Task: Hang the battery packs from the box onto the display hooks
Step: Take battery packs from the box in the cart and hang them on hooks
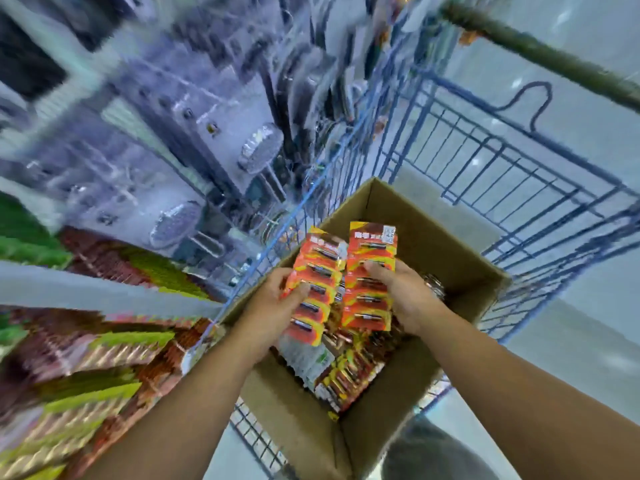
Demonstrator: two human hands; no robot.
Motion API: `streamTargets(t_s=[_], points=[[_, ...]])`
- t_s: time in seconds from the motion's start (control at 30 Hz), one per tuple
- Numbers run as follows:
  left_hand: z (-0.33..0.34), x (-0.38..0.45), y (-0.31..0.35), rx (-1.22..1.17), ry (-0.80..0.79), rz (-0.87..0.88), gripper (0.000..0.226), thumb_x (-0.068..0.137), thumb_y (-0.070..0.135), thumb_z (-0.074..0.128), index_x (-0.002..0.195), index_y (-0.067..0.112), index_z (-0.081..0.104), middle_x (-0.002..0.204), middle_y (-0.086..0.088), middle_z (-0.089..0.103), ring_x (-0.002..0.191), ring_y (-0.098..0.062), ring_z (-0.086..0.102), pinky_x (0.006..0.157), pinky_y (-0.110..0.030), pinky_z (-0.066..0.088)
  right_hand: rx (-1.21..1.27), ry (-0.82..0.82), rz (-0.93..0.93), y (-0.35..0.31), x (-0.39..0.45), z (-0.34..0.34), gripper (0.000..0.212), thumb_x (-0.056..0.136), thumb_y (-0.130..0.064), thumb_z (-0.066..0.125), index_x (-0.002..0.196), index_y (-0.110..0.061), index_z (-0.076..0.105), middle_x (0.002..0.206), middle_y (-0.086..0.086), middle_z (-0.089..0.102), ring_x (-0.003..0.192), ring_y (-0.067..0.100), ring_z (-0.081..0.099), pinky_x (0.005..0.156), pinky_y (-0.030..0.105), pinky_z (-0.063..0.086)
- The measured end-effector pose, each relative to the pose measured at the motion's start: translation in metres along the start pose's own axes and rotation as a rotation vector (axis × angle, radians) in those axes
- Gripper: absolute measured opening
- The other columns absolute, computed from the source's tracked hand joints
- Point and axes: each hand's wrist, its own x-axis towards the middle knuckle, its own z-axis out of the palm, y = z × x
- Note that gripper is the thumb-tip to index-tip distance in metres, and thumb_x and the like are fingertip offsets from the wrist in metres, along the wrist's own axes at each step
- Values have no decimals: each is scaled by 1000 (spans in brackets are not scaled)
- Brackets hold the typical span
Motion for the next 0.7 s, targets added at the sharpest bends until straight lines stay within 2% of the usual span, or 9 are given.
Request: streamTargets(t_s=[0.07, 0.13, 0.2, 0.33, 0.43, 0.53, 0.6, 0.7], points=[[-9, -31, 11, -106, 129, 71, 8, 105, 15, 60, 108, 22, 57, 85, -1, 76, 61, -4, 73, 49, -20, 54, -71, -110, -61, -25, -18, -4, 21, 103, -20, 63, 123, -13, 67, 112, 16, 78, 99, 35, 76, 87, 50, 61], [-19, -65, 20, -219, 259, 142, 15, 101, 21, 64, 114, 22, 59, 96, -4, 79, 79, -12, 78, 63, -25, 60, -162, -211, -133, -51, -37, -11, 29, 104, -25, 62, 130, -11, 64, 117, 18, 76, 106, 38, 74, 92, 53, 60], [-30, -100, 29, -350, 374, 192, 31, 95, 31, 68, 123, 21, 58, 108, -6, 80, 90, -23, 79, 71, -37, 63, -249, -286, -197, -79, -55, -12, 33, 103, -31, 64, 132, -15, 64, 116, 15, 77, 106, 36, 75, 96, 56, 58], [-42, -172, 39, -521, 565, 329, 15, 101, 24, 63, 116, 23, 59, 95, -4, 80, 78, -24, 77, 62, -40, 63, -327, -414, -286, -116, -92, 7, 34, 104, -31, 63, 133, -15, 63, 117, 15, 77, 103, 34, 77, 89, 51, 59], [-47, -229, 40, -584, 692, 395, 24, 100, 25, 65, 123, 22, 58, 102, -9, 78, 82, -30, 76, 66, -45, 61, -365, -554, -308, -125, -131, 39, 27, 105, -27, 60, 129, -16, 64, 114, 13, 78, 101, 32, 77, 83, 48, 60], [-57, -283, 33, -622, 813, 421, 37, 93, 30, 72, 127, 22, 59, 111, -13, 78, 91, -35, 76, 76, -53, 62, -415, -687, -332, -122, -175, 77, 27, 104, -26, 62, 129, -15, 65, 115, 16, 77, 103, 36, 76, 84, 51, 62], [-67, -319, 25, -623, 889, 437, 39, 93, 29, 73, 129, 21, 59, 114, -14, 77, 95, -35, 77, 77, -52, 63, -456, -769, -363, -118, -204, 103, 29, 103, -26, 64, 128, -13, 67, 115, 16, 77, 101, 36, 76, 83, 50, 61], [-89, -371, 14, -626, 999, 479, 34, 95, 26, 72, 126, 23, 60, 111, -9, 79, 94, -30, 78, 71, -45, 64, -501, -890, -408, -110, -246, 140, 27, 103, -27, 64, 126, -13, 69, 111, 15, 78, 95, 33, 78, 74, 44, 61]])
